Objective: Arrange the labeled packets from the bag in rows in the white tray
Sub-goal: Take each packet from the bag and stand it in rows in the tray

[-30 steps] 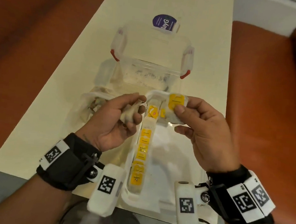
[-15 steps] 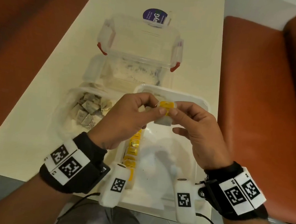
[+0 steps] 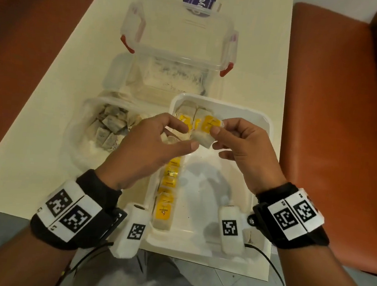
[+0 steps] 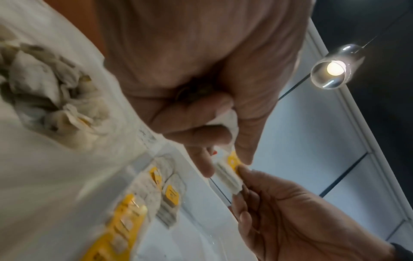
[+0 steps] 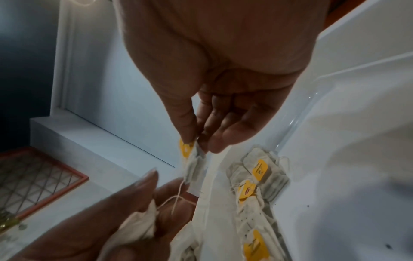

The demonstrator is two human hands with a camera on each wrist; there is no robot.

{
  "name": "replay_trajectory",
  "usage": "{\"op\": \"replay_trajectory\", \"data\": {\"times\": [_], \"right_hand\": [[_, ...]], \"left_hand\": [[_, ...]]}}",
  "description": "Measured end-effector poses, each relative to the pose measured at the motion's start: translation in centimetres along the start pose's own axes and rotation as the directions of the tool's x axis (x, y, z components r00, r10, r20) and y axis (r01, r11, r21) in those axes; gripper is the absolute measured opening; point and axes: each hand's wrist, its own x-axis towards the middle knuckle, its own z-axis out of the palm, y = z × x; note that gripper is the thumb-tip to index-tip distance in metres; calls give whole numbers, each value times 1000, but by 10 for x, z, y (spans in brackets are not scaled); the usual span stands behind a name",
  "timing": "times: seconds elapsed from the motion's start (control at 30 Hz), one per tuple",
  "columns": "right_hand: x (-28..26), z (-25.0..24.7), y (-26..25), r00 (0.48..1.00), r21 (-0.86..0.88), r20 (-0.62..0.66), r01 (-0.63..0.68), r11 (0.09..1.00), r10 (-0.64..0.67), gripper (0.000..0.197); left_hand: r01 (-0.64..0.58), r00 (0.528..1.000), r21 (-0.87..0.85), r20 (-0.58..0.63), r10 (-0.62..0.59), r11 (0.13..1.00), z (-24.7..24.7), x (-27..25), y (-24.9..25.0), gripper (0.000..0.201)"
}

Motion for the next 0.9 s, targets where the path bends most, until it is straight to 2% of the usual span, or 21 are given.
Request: {"op": "replay_trajectory", "data": {"times": [0.1,0.2,0.27,0.4,0.7,0.9], "right_hand": [[17,4,7,999,-203,-40,16,979,-25,10],[32,12,19,995,-452,85,-9,892,53,15],[40,16,25,991,-522,98,-25,852,89,17],[55,17,32,994,-506,14,-88,858,111,16],[63,17,42,992,-384,-65,-128,914,111,16],[63,18,45,986,-355,-142,-133,925,87,17]], "left_hand": [[94,995,-179,-12,-98,979,-15,-5,-2,22],[188,981,-381,26,-193,905,-27,-9,-7,20],[220,975,-453,65,-214,864,-30,-11,-12,26],[236,971,-519,97,-217,822,-31,-15,-18,35],[291,955,-613,146,-257,735,-31,-14,-21,25],[269,960,-616,107,-260,740,-25,-9,-19,21]]}}
